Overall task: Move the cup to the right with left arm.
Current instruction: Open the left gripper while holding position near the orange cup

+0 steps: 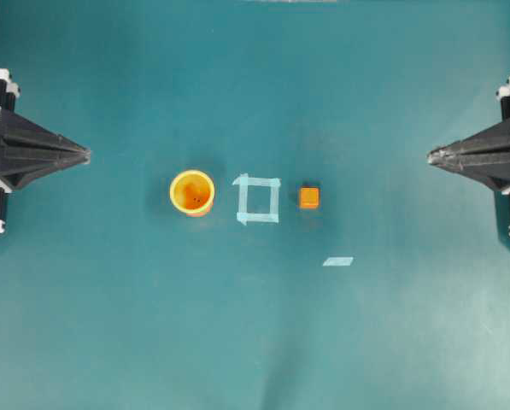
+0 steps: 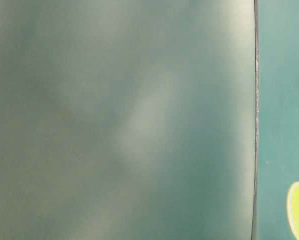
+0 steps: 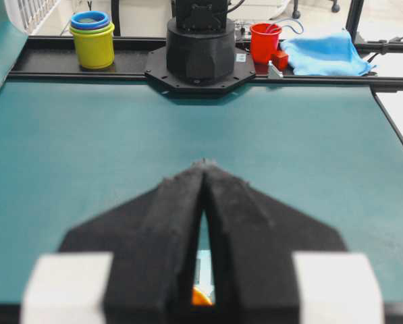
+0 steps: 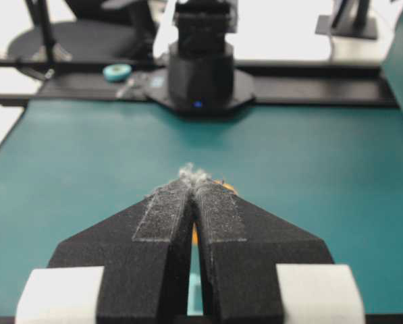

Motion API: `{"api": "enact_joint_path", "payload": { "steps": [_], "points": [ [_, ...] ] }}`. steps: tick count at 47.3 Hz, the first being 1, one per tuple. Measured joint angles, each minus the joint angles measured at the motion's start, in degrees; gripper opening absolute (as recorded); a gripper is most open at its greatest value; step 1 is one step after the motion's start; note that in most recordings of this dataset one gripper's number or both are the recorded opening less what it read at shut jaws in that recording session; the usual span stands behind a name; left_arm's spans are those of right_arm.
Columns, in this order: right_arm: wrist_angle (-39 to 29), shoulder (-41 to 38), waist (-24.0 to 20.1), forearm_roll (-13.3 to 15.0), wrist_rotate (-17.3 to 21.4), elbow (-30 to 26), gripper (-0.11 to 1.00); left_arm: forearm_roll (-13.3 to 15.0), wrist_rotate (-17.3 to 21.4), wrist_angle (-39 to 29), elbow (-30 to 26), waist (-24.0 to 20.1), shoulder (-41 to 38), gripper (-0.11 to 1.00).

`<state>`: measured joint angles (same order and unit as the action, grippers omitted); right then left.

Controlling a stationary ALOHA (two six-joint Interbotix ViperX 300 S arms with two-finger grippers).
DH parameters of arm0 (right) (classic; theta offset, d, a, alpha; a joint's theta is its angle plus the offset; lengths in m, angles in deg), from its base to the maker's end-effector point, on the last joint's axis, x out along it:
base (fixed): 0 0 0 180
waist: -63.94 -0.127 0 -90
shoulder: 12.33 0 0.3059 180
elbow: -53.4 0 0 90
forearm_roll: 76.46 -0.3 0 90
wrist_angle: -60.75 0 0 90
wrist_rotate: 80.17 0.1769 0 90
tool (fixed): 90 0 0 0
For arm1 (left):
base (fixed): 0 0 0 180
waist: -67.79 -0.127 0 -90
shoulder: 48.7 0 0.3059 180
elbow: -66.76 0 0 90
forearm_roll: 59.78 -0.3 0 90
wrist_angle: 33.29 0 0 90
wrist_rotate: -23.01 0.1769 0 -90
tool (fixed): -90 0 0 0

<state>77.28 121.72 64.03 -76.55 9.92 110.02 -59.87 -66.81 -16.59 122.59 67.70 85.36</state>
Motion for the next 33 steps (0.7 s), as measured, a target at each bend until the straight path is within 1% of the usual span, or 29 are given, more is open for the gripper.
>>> {"api": "enact_joint_path", "payload": {
  "steps": [8,12,24,28,33],
  "points": [
    [-1.4,-0.9,0.0,0.0,0.1,-0.5,0.00,-0.3,-0.9,-4.3,0.0,0.0,-0.2,0.00],
    [-2.5,-1.6,0.0,0.0,0.1,-0.8,0.00,-0.4,-0.9,-5.0,0.0,0.0,-0.2,0.00],
    [-3.2,-2.2,0.0,0.0,0.1,-1.0,0.00,-0.3,-1.1,-5.4,0.1,0.0,-0.9,0.01],
    [-3.2,-2.2,0.0,-0.1,0.1,-1.0,0.00,-0.4,-1.1,-5.4,0.3,0.0,-1.7,0.05],
    [-3.2,-2.2,0.0,0.0,0.1,-1.0,-0.01,-0.4,-1.1,-4.9,0.4,0.0,-3.0,0.17]
  ]
}}
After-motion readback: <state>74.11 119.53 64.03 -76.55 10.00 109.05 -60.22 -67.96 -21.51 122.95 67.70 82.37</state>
